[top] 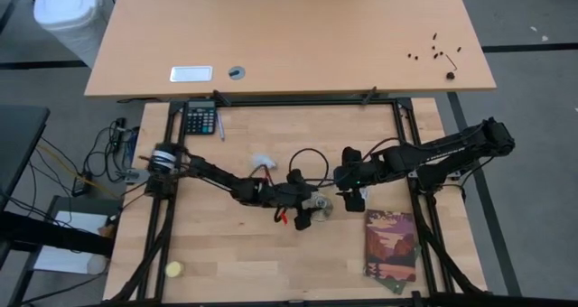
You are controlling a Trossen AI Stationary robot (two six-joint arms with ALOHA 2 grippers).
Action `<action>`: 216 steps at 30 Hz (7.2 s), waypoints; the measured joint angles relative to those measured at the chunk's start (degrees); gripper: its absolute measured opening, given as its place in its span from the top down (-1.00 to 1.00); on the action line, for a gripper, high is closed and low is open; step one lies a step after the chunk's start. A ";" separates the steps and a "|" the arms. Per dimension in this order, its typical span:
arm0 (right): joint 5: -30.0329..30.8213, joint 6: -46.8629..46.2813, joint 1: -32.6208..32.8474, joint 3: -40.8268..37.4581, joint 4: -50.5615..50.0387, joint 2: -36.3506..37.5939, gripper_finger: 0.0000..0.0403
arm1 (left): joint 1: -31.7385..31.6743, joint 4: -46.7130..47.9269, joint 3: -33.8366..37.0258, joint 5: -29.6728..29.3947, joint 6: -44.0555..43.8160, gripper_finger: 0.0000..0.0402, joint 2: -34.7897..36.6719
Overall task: Screw lightbulb
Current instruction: Insert the lightbulb into the lamp socket
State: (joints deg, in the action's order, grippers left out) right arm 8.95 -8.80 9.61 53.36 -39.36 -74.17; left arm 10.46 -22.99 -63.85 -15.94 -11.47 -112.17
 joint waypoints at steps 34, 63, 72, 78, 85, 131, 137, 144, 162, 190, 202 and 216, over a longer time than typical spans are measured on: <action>-4.02 6.43 -8.03 -3.21 15.02 -0.07 -0.39 | -2.81 37.97 0.15 -9.30 2.10 -0.53 13.12; -19.49 8.55 -18.00 -7.60 23.79 -8.61 -0.42 | -4.85 17.90 4.20 -9.46 11.15 -0.53 1.67; -24.02 9.05 -19.12 -9.11 25.06 -8.37 -0.42 | -6.40 16.66 4.19 -8.22 30.58 -0.53 1.74; -24.10 9.84 -18.33 -9.11 26.68 -8.37 -0.40 | -11.28 16.55 4.19 1.81 30.66 -0.53 1.74; -24.27 8.87 -18.36 -9.14 26.70 -8.37 -0.39 | -13.67 13.36 3.93 9.28 36.57 -0.45 1.66; -13.45 22.65 -16.70 -9.11 13.04 13.36 -0.39 | -14.49 11.27 -3.98 6.28 25.77 0.24 -0.61; -9.91 35.62 -10.24 -9.11 11.20 18.28 -0.39 | -14.49 11.10 -4.04 15.61 21.00 0.24 2.38; -3.35 42.69 -1.81 -9.11 11.30 17.20 -0.50 | -14.58 10.67 -3.96 32.30 11.15 0.24 3.75; 6.83 56.08 6.10 -9.06 25.55 7.36 -0.94 | -14.60 5.96 -3.98 40.67 -0.98 0.24 3.81; 1.36 55.25 3.43 -9.09 30.43 2.16 -0.26 | -14.34 3.28 -3.96 44.36 -0.89 0.24 3.81; 1.42 51.89 3.70 -9.09 28.55 3.72 -0.28 | -15.01 3.40 -3.96 43.06 2.13 -0.05 3.81; 1.90 34.45 4.26 -5.49 18.75 10.64 -0.29 | -14.48 15.31 -3.98 30.26 15.42 -0.14 10.87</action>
State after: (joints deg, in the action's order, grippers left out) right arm 10.85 25.65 13.87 47.87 -20.61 -63.53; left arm -4.02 -7.68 -67.83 14.32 3.95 -101.29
